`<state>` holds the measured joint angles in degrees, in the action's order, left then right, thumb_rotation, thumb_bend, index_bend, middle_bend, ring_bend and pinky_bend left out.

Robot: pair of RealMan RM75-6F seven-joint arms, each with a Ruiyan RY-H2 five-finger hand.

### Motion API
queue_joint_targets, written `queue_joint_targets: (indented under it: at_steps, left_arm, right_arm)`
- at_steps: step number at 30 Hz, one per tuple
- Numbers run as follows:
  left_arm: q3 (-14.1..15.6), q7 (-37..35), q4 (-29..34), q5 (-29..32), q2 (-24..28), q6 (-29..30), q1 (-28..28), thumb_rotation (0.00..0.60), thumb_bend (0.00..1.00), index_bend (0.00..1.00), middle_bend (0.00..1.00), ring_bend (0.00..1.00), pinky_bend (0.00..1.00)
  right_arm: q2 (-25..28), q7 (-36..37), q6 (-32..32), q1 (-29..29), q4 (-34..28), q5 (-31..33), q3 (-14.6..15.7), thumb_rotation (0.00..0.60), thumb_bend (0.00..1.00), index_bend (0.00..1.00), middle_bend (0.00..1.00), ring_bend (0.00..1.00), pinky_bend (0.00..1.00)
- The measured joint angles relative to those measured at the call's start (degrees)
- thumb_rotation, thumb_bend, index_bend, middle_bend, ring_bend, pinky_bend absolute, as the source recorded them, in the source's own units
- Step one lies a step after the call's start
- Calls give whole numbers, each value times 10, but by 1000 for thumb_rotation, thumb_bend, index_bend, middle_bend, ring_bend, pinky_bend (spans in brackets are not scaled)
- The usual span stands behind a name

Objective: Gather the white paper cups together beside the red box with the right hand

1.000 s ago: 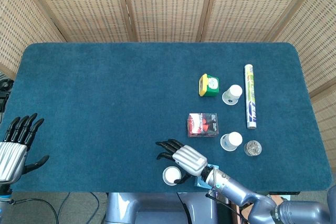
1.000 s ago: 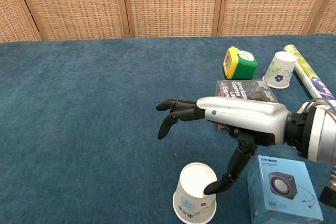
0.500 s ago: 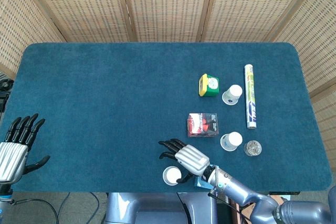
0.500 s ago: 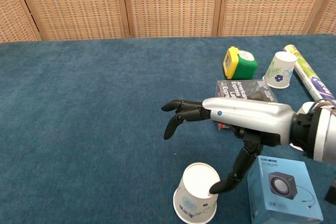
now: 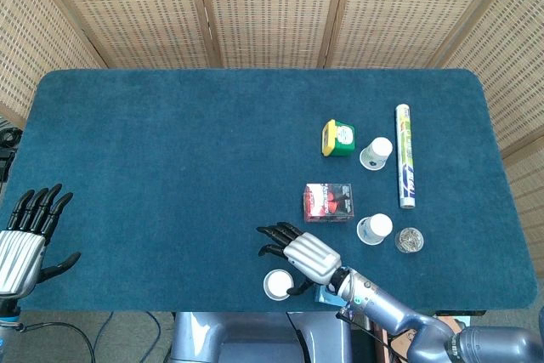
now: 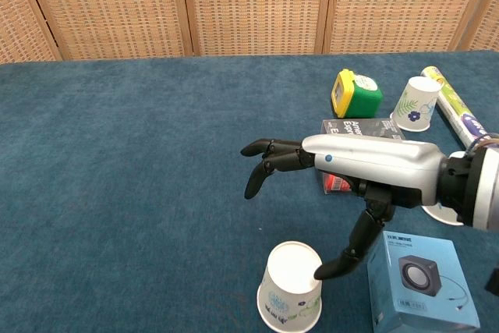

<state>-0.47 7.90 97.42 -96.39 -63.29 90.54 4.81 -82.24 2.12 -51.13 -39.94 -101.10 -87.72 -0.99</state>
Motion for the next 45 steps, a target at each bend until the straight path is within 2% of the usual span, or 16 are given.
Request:
queue_joint_targets:
  at_steps: [11, 22, 30, 45]
  left_arm:
    - [0, 5, 1, 1, -1, -3, 1, 600, 179, 0, 0, 0, 0]
    - [0, 3, 1, 2, -1, -3, 1, 600, 180, 0, 0, 0, 0]
    - [1, 3, 2, 0, -1, -2, 1, 600, 180, 0, 0, 0, 0]
    - [1, -3, 2, 0, 1, -4, 2, 600, 180, 0, 0, 0, 0]
  right_arm:
    - [10, -1, -3, 8, -4, 6, 12, 600, 118, 279, 0, 0, 0]
    - [-6, 3, -3, 11, 14, 5, 18, 600, 118, 279, 0, 0, 0]
    - [-18, 7, -4, 13, 24, 3, 21, 600, 117, 324, 0, 0, 0]
    - [-43, 22, -11, 18, 49, -5, 27, 600, 118, 348, 0, 0, 0]
